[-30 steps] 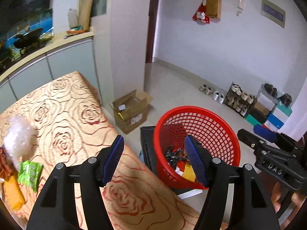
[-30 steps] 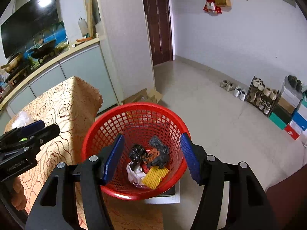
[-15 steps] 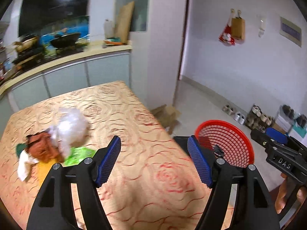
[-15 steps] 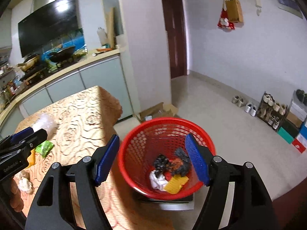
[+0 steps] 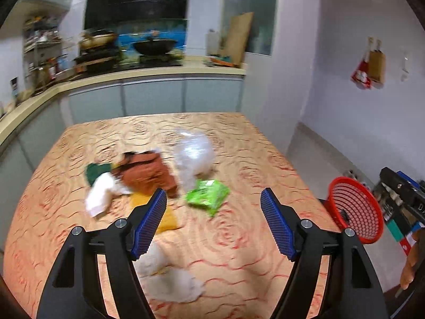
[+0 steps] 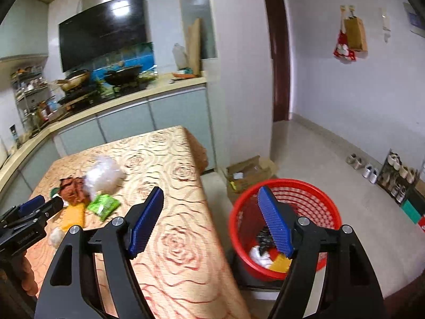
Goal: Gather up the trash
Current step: 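Move both open tools back toward the table, then grasp the white mesh bag with the left tool while the right tool grasps the green snack packet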
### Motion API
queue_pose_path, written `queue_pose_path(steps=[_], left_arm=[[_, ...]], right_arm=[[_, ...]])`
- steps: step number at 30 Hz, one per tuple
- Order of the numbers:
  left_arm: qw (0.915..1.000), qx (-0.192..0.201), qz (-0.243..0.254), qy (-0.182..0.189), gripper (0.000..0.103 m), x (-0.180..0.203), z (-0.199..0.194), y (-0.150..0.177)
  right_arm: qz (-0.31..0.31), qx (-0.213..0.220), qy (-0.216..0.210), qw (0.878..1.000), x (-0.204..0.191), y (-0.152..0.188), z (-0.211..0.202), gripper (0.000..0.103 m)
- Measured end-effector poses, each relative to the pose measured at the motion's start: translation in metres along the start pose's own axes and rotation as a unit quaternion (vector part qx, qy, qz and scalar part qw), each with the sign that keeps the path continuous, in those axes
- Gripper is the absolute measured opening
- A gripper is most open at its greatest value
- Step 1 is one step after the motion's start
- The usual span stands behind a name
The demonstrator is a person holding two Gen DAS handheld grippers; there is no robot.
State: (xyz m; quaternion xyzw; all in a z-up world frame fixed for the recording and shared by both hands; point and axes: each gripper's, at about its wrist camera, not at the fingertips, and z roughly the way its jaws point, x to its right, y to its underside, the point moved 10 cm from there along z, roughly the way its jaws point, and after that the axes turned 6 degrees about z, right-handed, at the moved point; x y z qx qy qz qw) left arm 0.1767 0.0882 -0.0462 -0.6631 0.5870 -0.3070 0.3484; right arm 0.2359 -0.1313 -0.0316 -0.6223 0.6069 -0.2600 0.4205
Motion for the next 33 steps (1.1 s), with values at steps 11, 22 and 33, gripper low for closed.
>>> queue_pose_path(steps=[11,22,33], left_arm=[[0.9977,-0.011,-0.037,-0.056,0.072,-0.055,-0.016,0.037],[0.9957,-0.058,-0.070,-0.021,0.072,-0.057,0.001,0.079],[0.9911,-0.113,-0.070,-0.005,0.057,-0.052,0.033,0.100]], right_arm=[[-0.043,-0.025,-0.069,0.996,-0.080,0.021,0.007,0.072],[-0.063,-0.043,-0.091,0.993,-0.113,0.032,0.021,0.072],[-0.070,-0.068,-0.091,0.991,-0.118,0.045,0.044,0.072]])
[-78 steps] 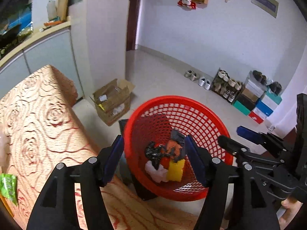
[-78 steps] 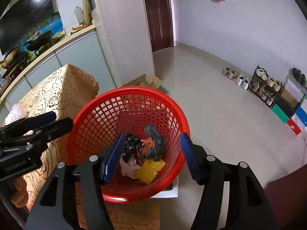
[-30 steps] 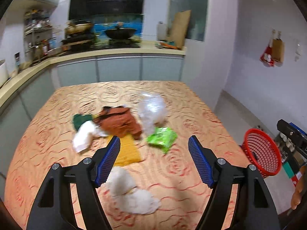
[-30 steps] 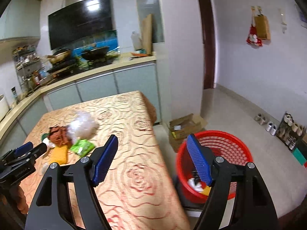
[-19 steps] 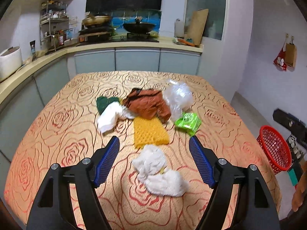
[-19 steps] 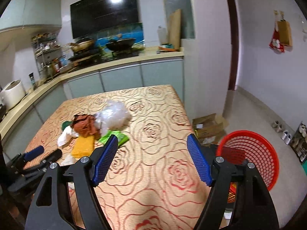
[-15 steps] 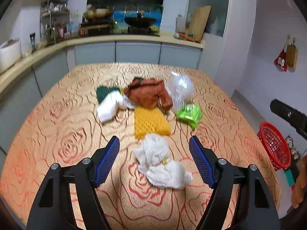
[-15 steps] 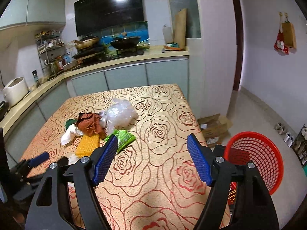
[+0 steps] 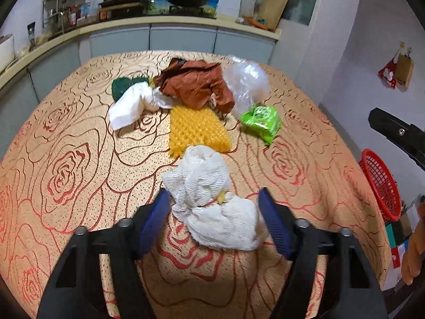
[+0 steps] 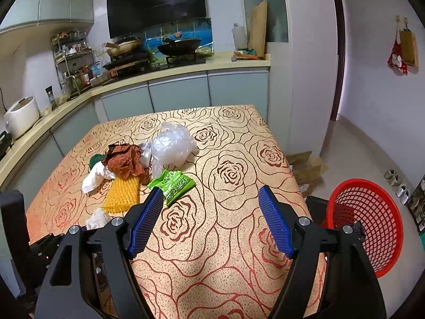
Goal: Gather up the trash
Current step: 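Grasp the white mesh bag with the left tool while the right tool grasps the green snack packet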
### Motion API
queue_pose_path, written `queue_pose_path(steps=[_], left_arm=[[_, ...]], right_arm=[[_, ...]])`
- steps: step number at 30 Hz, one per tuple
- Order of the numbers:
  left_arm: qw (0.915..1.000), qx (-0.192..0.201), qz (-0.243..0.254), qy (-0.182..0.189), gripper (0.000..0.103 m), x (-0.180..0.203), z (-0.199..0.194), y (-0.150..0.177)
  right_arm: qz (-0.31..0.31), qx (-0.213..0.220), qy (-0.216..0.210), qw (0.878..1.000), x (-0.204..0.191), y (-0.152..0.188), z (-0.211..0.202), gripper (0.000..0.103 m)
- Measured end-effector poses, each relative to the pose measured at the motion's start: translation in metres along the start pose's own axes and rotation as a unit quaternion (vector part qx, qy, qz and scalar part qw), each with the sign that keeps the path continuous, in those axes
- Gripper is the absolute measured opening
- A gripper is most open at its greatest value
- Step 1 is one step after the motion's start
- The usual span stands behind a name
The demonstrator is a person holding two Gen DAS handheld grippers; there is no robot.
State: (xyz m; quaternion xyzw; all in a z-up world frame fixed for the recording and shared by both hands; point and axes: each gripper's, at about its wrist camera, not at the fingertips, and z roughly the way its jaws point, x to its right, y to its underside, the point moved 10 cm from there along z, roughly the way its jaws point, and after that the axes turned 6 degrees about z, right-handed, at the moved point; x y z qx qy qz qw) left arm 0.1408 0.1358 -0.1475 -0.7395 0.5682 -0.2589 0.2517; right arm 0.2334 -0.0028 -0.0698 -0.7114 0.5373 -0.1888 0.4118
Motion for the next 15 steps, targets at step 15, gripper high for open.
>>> queue_pose_path(steps=[15], left_arm=[[0.9996,0.003,0.011,-0.026,0.031,-0.024,0.004,-0.012]], right_arm=[[-0.018,-0.062,-0.029,0.998,-0.035,0.015,0.066,0.072]])
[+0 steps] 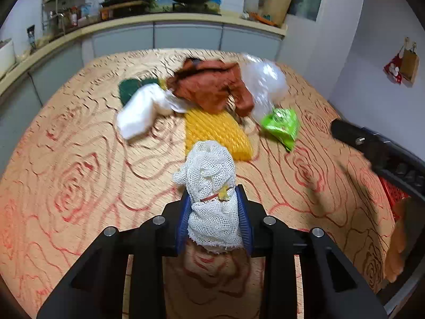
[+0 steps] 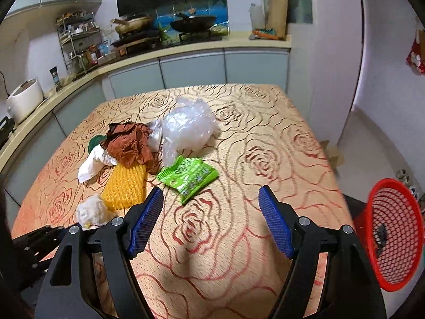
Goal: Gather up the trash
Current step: 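Grasp the white mesh bag with the left tool while the right tool grasps the green snack packet, then carry the mesh bag and green packet over the red wastebasket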
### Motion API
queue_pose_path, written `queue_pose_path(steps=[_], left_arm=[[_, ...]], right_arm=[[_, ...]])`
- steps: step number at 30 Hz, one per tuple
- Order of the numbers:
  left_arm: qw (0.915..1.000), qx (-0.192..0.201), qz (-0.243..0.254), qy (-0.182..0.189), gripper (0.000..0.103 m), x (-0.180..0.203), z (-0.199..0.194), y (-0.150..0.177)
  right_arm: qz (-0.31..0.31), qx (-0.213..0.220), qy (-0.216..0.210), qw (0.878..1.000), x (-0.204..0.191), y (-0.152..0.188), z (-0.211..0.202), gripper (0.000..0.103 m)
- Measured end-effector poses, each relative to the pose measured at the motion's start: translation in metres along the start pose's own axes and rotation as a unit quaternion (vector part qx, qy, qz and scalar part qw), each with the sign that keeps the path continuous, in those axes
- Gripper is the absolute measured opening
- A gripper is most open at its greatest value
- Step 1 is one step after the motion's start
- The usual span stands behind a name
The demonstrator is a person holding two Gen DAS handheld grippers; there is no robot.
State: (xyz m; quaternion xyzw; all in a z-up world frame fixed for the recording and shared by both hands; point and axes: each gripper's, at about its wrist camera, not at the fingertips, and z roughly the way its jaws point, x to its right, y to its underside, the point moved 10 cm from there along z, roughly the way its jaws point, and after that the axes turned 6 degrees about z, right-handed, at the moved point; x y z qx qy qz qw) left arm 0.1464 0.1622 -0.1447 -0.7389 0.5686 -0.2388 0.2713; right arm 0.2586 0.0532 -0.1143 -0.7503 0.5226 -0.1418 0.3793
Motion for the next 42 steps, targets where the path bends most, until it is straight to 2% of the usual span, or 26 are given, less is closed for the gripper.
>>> queue_pose_path(steps=[6,10,19,23,26,37,42], left_arm=[[0.9972,0.051,0.001,-0.055,0.031,-0.028,-0.019,-0.023],[0.9930,0.084,0.000,-0.083,0.031,-0.044,-0.029,-0.042],[0.9909,0.096,-0.003,-0.094,0.031,-0.063,-0.028,-0.059],[0.9908,0.096,-0.004,-0.095,0.031,-0.067,-0.027,-0.058],[0.9908,0.094,-0.004,-0.097,0.031,-0.069,-0.027,-0.058],[0.9899,0.093,-0.010,-0.106,0.031,-0.072,-0.031,-0.056],[0.9898,0.095,-0.015,-0.105,0.031,-0.073,-0.034,-0.057]], right_arm=[[-0.010,-0.023,-0.008,1.000,-0.016,0.000,0.033,0.072],[-0.022,-0.038,-0.002,0.999,-0.023,0.002,0.052,0.076],[-0.025,-0.084,0.010,0.996,-0.028,0.004,0.086,0.076],[-0.035,-0.087,0.020,0.995,-0.029,0.003,0.091,0.076],[-0.045,-0.085,0.035,0.995,-0.028,0.003,0.091,0.068],[-0.066,-0.076,0.038,0.994,-0.028,0.006,0.080,0.042],[-0.056,-0.069,0.030,0.996,-0.023,0.008,0.068,0.039]])
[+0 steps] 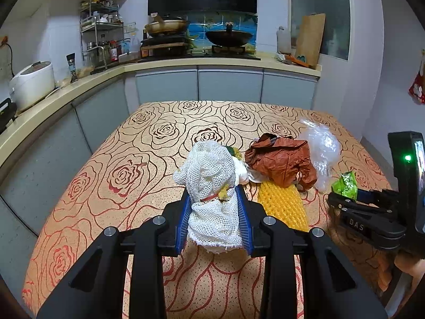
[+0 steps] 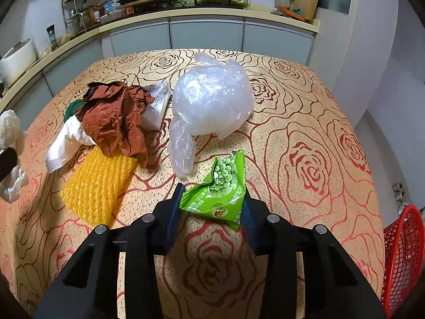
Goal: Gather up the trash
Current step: 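Carry the mesh bag and green packet over the red wastebasket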
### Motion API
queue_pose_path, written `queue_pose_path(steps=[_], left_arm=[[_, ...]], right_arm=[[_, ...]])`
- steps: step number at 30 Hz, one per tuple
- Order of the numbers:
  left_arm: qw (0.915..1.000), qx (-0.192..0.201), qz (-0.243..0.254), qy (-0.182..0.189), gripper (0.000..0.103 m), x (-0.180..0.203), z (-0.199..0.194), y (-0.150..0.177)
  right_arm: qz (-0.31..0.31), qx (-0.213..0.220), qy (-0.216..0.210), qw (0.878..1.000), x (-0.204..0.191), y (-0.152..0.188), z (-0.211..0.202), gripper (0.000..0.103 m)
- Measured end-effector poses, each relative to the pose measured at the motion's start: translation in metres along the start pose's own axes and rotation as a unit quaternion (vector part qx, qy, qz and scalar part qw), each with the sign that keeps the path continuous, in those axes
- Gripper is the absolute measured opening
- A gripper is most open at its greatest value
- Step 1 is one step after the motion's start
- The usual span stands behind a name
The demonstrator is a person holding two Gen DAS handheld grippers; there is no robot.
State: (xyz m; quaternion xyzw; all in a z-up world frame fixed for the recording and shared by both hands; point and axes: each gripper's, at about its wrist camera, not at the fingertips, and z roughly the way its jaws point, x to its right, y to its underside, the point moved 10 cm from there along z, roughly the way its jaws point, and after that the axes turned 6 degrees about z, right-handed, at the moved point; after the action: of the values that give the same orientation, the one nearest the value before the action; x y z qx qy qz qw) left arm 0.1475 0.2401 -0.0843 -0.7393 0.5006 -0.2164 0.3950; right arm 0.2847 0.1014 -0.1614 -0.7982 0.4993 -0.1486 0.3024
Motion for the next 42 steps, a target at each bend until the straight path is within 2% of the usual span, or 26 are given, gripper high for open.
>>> queue_pose_path(steps=[7,13,20,25,34,42], left_arm=[[0.9999,0.015,0.000,0.003,0.031,0.003,-0.010,-0.008],[0.9989,0.041,0.014,0.015,0.031,0.021,-0.028,-0.027],[0.9955,0.072,0.041,0.045,0.031,0.058,-0.049,-0.050],[0.9916,0.091,0.058,0.072,0.031,0.090,-0.062,-0.062],[0.9800,0.102,0.098,0.140,0.031,0.169,-0.077,-0.068],[0.9609,0.109,0.135,0.216,0.031,0.260,-0.094,-0.063]], right_arm=[[0.018,0.058,-0.009,0.998,0.010,-0.012,-0.046,0.038],[0.027,0.113,-0.010,0.993,0.022,-0.028,-0.096,0.038],[0.044,0.161,-0.003,0.986,0.046,-0.040,-0.150,0.038],[0.062,0.181,0.016,0.981,0.071,-0.038,-0.174,0.038],[0.107,0.200,0.064,0.972,0.134,-0.022,-0.205,0.038],[0.149,0.201,0.110,0.962,0.196,0.004,-0.225,0.038]])
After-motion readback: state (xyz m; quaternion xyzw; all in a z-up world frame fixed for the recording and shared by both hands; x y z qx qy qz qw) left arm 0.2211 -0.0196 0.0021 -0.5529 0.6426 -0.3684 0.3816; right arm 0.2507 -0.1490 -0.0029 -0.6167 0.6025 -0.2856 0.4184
